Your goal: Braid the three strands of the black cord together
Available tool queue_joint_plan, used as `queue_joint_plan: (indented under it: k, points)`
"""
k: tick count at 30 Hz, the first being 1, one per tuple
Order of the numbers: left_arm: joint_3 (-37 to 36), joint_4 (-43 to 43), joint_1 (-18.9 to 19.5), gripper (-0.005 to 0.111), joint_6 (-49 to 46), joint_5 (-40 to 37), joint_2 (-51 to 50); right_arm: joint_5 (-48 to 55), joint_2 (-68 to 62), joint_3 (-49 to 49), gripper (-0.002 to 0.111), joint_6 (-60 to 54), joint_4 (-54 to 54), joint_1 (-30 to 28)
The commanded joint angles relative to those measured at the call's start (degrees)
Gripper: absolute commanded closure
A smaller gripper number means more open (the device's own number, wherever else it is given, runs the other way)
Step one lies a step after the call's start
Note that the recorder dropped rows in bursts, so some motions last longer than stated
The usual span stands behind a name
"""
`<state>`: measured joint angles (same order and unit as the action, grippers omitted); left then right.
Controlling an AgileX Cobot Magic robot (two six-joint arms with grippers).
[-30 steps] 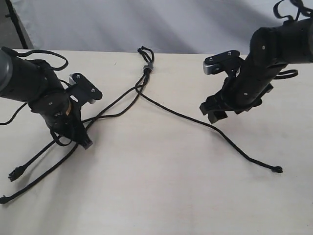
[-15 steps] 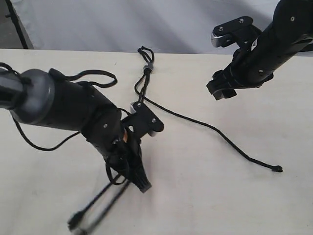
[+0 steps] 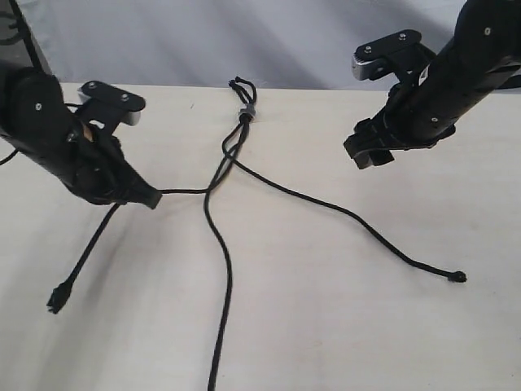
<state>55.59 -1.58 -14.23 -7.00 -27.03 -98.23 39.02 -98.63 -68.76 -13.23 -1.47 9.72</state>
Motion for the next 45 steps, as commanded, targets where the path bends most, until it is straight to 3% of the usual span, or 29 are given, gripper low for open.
queue_joint_plan:
  k: [1,7,16,24,30,34,41,45]
  points:
    - [-1.88,-0.32,3.48,0.106,0.52,3.05,-3.36,0.35,-0.91,0.22,0.040,-3.13,-5.94,1.19]
    - [-1.88,-0.32,3.35,0.106,0.52,6.03,-7.05,2.43,-4.04,0.22,0.040,-9.23,-16.23,9.11]
    - [-1.88,-0.32,3.35,0.106,0.52,4.73,-7.17,-0.25,-12.77,-4.11,0.040,-2.45,-15.86,26.34]
    - [-1.88,-0.32,3.35,0.106,0.52,4.47,-7.17,0.69,-20.64,-11.96,0.040,13.72,-2.03,32.76]
    - [-1.88,-0.32,3.35,0.106,0.52,4.47,-7.17,0.69,-24.39,-14.53,0.041,16.31,0.70,33.85]
    - [-1.88,-0.32,3.35,0.106,0.56,4.30,-7.17,0.90,-26.14,-14.53,0.058,16.67,2.31,33.85]
    - [-1.88,-0.32,3.35,0.106,0.56,4.30,-7.17,6.94,-26.23,-15.38,0.108,16.41,9.15,33.85]
    - [-1.88,-0.20,3.35,0.106,0.56,4.03,-7.17,14.20,-23.93,-16.81,0.109,16.41,17.86,33.75]
